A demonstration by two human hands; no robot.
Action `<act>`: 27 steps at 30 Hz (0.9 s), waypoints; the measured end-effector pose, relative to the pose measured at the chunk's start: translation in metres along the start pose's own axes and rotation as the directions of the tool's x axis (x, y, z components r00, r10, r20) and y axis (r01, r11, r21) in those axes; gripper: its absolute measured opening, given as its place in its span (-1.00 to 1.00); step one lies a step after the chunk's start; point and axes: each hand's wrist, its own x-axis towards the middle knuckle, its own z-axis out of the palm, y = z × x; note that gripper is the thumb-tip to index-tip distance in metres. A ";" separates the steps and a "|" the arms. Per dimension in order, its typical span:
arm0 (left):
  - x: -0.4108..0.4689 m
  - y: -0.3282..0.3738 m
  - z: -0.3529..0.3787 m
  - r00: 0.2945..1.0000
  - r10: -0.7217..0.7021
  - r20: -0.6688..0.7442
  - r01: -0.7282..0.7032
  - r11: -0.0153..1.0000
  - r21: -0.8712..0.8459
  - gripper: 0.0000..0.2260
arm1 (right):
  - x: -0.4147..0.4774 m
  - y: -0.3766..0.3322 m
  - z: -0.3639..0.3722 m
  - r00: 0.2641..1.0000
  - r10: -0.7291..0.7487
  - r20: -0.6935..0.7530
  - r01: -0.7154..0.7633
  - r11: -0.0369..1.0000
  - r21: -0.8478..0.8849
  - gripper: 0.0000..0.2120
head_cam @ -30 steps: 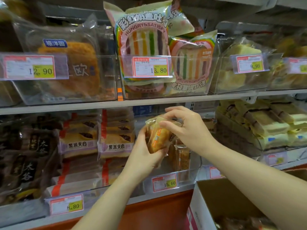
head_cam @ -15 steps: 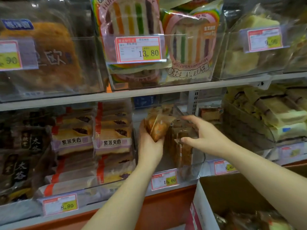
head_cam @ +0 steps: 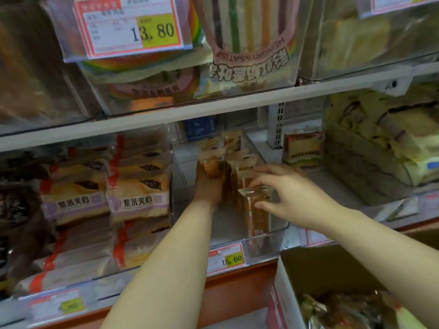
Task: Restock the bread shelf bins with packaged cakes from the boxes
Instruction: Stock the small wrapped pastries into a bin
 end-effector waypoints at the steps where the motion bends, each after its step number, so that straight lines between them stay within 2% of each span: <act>1: 0.012 -0.013 -0.001 0.999 -0.037 0.026 0.037 0.999 -0.027 -0.71 | 0.000 0.001 0.001 1.000 -0.006 -0.005 0.006 1.000 0.006 -0.66; 3: 0.017 -0.015 -0.003 0.995 -0.096 0.024 0.097 0.994 -0.045 -0.61 | -0.001 0.004 0.002 1.000 -0.017 -0.011 0.017 1.000 0.018 -0.66; 5: 0.007 0.003 -0.004 0.986 -0.158 -0.056 0.156 0.987 -0.029 -0.43 | -0.002 0.006 0.003 1.000 -0.024 -0.016 0.025 0.999 0.025 -0.66; 7: 0.003 0.010 -0.002 0.977 -0.157 -0.147 0.163 0.986 0.032 -0.30 | -0.002 0.008 0.004 0.999 -0.024 -0.021 0.025 0.999 0.038 -0.66; 9: 0.002 0.009 0.001 0.980 -0.128 -0.151 0.133 0.991 0.026 -0.27 | -0.001 0.009 0.006 0.999 -0.025 -0.027 0.026 0.999 0.046 -0.67; 12: 0.002 0.003 0.001 0.970 -0.175 -0.166 0.190 0.979 0.079 -0.37 | 0.000 0.010 0.008 0.999 -0.024 -0.029 0.026 0.998 0.063 -0.67; 16: -0.005 0.000 -0.006 0.962 -0.069 -0.265 0.096 0.991 0.092 -0.60 | 0.000 0.010 0.010 0.999 -0.030 -0.036 0.033 0.997 0.072 -0.68; 20: -0.013 0.010 -0.004 0.942 -0.146 -0.302 0.165 0.986 0.038 -0.55 | 0.000 0.010 0.010 1.000 -0.020 -0.023 0.022 0.997 0.079 -0.68; 24: -0.015 0.010 -0.003 0.947 -0.212 -0.242 0.230 0.972 0.046 -0.56 | 0.000 0.009 0.009 1.000 -0.017 -0.023 0.019 0.997 0.076 -0.68; 27: -0.014 0.008 -0.005 0.965 -0.185 -0.185 0.206 0.973 0.102 -0.65 | -0.001 0.009 0.009 1.000 -0.015 -0.018 0.016 0.997 0.073 -0.68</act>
